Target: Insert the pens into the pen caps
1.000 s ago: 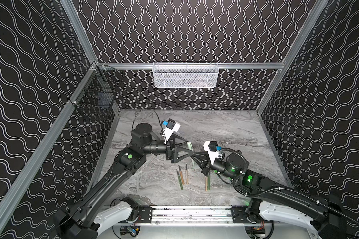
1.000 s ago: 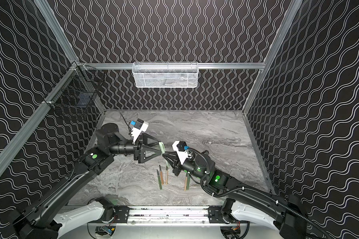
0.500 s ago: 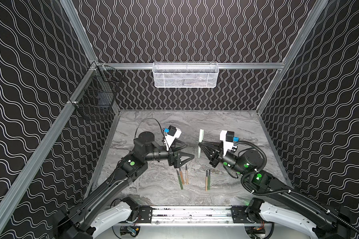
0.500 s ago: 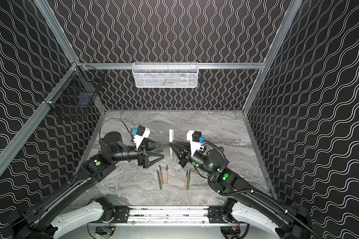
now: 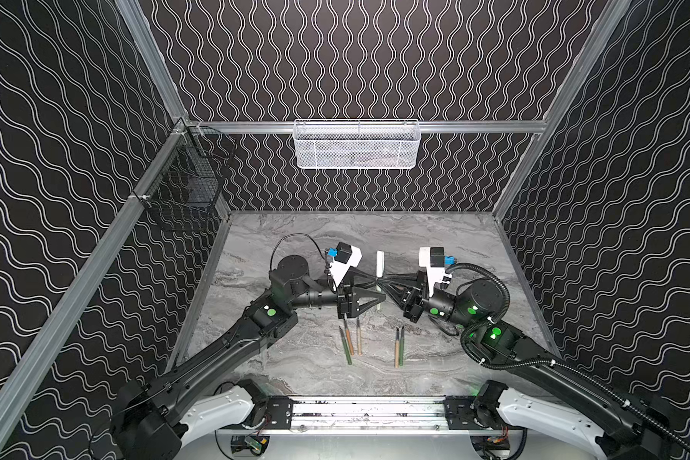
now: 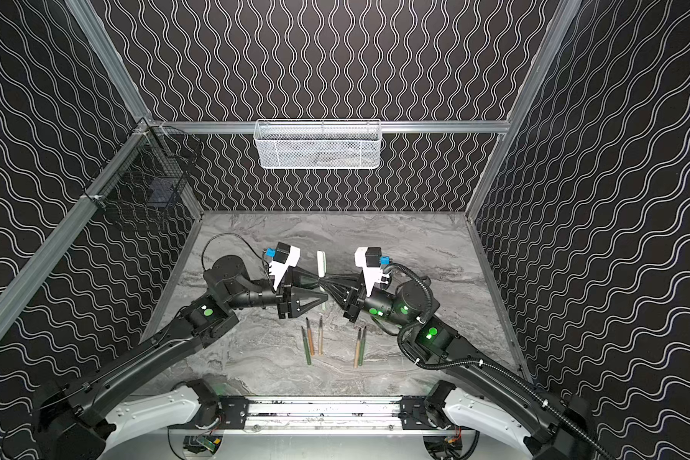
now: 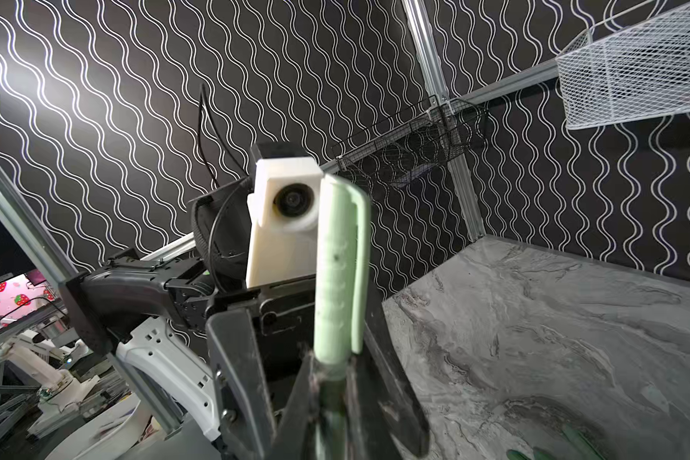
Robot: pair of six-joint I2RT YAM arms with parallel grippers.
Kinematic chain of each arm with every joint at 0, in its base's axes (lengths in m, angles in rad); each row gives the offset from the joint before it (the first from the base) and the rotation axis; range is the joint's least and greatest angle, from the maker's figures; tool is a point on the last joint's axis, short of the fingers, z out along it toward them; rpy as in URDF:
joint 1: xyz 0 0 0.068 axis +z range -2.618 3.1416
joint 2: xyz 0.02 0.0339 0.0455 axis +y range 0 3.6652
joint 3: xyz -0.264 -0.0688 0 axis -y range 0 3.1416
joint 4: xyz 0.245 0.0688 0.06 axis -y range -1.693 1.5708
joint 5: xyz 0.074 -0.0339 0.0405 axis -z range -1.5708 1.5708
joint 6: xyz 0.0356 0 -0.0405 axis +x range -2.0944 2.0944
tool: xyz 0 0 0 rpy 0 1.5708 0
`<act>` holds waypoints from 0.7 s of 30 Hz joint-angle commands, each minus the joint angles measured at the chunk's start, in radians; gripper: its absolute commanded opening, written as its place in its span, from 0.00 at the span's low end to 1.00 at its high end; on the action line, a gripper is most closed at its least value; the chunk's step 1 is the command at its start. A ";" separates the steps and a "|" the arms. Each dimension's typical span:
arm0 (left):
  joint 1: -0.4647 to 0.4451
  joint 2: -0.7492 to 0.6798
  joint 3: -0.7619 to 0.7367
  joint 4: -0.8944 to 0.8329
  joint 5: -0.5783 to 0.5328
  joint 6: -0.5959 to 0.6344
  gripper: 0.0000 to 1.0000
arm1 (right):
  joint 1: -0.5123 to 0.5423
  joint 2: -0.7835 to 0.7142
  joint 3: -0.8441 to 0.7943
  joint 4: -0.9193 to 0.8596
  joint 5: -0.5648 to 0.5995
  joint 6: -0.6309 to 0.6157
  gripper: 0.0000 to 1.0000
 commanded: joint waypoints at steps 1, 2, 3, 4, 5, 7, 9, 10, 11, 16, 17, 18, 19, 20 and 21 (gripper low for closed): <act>-0.002 0.013 0.011 0.049 0.019 0.021 0.42 | 0.001 -0.004 -0.004 0.072 -0.033 0.018 0.09; -0.004 0.015 0.011 0.047 0.022 0.025 0.35 | 0.002 -0.006 -0.004 0.071 -0.034 0.020 0.09; -0.004 0.016 0.012 0.044 0.026 0.027 0.30 | 0.002 -0.008 -0.004 0.067 -0.032 0.019 0.09; -0.004 0.016 0.012 0.041 0.032 0.028 0.26 | 0.001 -0.009 -0.002 0.061 -0.032 0.017 0.10; -0.004 0.017 0.012 0.042 0.034 0.028 0.22 | 0.002 -0.010 0.001 0.055 -0.032 0.015 0.10; -0.004 0.016 0.008 0.042 0.039 0.031 0.16 | 0.001 -0.010 0.003 0.053 -0.033 0.016 0.10; -0.004 0.014 0.007 0.037 0.048 0.038 0.07 | 0.002 -0.009 0.004 0.056 -0.038 0.019 0.11; -0.004 0.011 0.007 0.032 0.045 0.043 0.01 | 0.001 -0.008 0.007 0.054 -0.040 0.020 0.11; -0.004 0.008 0.006 0.023 0.040 0.049 0.00 | 0.002 -0.008 0.010 0.050 -0.040 0.021 0.12; -0.004 -0.012 -0.001 0.002 0.019 0.069 0.00 | 0.000 -0.005 0.032 0.007 -0.062 0.026 0.35; -0.004 -0.015 -0.003 0.002 0.017 0.071 0.00 | 0.000 -0.002 0.043 -0.015 -0.066 0.024 0.44; -0.004 -0.018 -0.006 0.004 0.015 0.071 0.00 | 0.000 -0.003 0.052 -0.035 -0.066 0.023 0.51; -0.004 -0.020 -0.008 0.006 0.016 0.071 0.00 | 0.001 -0.003 0.060 -0.058 -0.069 0.022 0.58; -0.004 -0.023 -0.009 0.003 0.014 0.071 0.00 | 0.000 -0.005 0.070 -0.076 -0.076 0.016 0.65; -0.004 -0.025 -0.011 0.001 0.012 0.071 0.00 | -0.001 -0.007 0.077 -0.089 -0.077 0.012 0.70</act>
